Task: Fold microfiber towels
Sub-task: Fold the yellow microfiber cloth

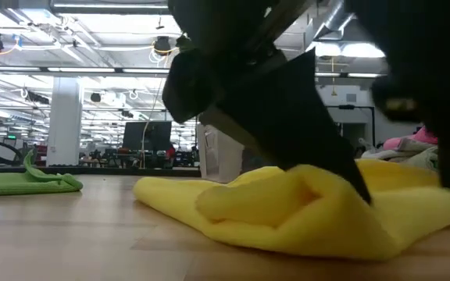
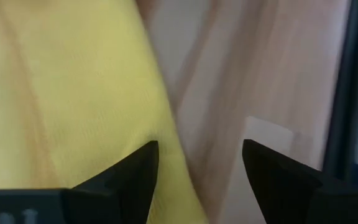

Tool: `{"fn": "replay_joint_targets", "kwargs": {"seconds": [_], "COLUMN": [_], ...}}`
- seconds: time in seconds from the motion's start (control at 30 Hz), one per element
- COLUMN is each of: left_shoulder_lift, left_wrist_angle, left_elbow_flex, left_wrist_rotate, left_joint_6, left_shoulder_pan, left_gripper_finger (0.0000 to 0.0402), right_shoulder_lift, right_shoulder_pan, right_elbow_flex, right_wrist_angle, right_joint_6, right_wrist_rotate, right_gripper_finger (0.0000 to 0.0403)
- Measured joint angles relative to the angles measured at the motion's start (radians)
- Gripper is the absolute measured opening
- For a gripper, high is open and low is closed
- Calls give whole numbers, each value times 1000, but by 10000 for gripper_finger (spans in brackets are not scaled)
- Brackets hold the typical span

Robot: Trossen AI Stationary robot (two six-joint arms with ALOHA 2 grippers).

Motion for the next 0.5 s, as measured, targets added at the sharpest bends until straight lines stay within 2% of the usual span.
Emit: {"fn": "replay_joint_targets", "kwargs": {"seconds": [0.13,0.27,0.5], "left_shoulder_lift": [0,6,13], "left_wrist_angle": [-38,-63,-89], "left_elbow_flex": [0,0,2], "left_wrist_rotate": [-51,-35,14], "left_joint_6": [-39,-90,-153], "left_shoulder_pan": [-1,-7,-9], "left_gripper_finger": [226,224,220], "right_shoulder_lift": [67,109,96], "right_shoulder_pan": [-41,-64,-86], "right_elbow_flex": [2,6,1], "right_wrist_angle": [14,54,86], "right_joint_6": [-3,2,24], "right_wrist_rotate": [-34,-52,-58], "right_gripper_finger": [193,172,138]}}
